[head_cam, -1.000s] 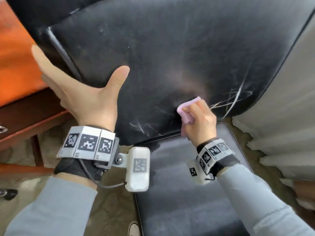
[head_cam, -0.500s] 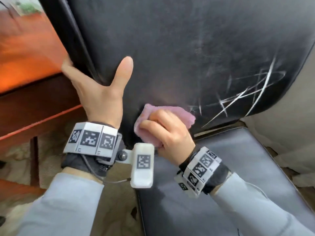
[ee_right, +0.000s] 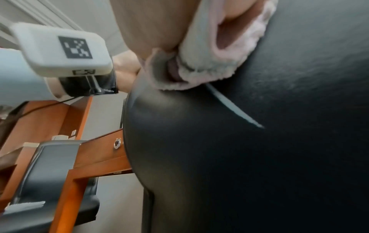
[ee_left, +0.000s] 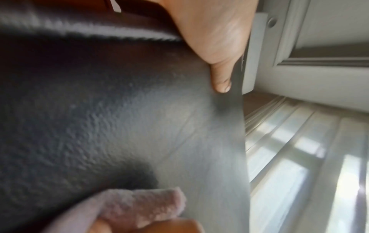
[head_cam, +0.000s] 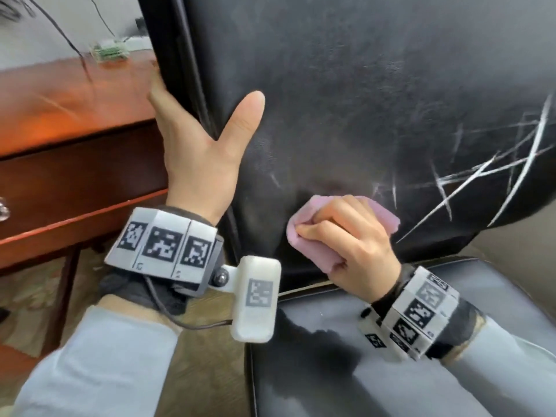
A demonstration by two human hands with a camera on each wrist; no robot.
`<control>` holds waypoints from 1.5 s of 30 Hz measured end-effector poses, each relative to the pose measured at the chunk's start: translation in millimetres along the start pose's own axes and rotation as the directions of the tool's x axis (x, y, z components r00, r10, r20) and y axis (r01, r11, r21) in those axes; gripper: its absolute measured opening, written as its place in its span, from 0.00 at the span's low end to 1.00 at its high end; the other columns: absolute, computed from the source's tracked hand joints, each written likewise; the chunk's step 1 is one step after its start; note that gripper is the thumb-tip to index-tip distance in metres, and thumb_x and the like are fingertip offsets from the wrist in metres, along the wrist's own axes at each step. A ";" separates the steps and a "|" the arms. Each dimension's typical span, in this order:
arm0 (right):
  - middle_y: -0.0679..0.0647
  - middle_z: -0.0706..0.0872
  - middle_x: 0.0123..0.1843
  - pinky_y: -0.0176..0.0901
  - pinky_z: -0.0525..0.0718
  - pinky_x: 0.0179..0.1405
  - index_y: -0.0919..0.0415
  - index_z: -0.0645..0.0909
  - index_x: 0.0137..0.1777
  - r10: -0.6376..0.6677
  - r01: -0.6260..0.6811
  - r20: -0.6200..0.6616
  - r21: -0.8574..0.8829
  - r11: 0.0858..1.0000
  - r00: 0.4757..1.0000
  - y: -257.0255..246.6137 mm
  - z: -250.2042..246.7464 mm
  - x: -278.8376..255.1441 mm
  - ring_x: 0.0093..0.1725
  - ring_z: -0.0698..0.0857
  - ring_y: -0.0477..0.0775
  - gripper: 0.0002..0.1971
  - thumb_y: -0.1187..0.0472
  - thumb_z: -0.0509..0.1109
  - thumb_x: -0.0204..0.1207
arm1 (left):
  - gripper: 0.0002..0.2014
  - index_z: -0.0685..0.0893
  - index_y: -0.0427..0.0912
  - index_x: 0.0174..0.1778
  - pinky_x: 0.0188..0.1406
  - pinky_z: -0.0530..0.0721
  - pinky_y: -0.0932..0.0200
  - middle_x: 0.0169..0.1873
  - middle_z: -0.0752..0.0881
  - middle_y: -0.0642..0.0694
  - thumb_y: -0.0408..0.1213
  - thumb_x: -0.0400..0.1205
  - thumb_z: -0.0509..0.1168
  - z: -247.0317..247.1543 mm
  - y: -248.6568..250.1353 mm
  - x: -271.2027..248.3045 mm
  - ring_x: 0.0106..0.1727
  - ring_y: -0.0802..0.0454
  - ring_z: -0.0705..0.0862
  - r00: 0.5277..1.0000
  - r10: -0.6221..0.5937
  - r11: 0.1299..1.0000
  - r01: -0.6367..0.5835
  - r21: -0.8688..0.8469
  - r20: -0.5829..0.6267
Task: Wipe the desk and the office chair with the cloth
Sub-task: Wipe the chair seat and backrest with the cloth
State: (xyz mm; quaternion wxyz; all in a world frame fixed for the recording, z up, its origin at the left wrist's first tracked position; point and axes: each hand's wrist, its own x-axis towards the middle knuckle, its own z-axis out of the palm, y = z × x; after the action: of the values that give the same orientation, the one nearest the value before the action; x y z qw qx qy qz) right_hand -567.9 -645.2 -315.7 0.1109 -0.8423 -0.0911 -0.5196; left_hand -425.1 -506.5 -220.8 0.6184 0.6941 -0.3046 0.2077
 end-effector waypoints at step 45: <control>0.46 0.76 0.41 0.51 0.84 0.27 0.53 0.65 0.37 0.288 -0.213 0.350 -0.239 0.947 0.891 -16.3 -30.0 0.3 0.27 0.79 0.56 0.06 0.65 0.58 0.65 | 0.51 0.47 0.34 0.87 0.73 0.51 0.72 0.84 0.59 0.37 0.58 0.80 0.70 1.6 15.7 -21.7 0.85 0.44 0.59 0.998 -0.067 0.982 0.069 0.178 -0.017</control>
State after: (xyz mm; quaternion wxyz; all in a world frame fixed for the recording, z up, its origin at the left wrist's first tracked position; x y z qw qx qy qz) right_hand -597.8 -638.0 -300.9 0.0747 -0.9382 0.0500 -0.3342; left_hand -451.8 -505.2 -224.0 0.5621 0.7555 -0.2576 0.2166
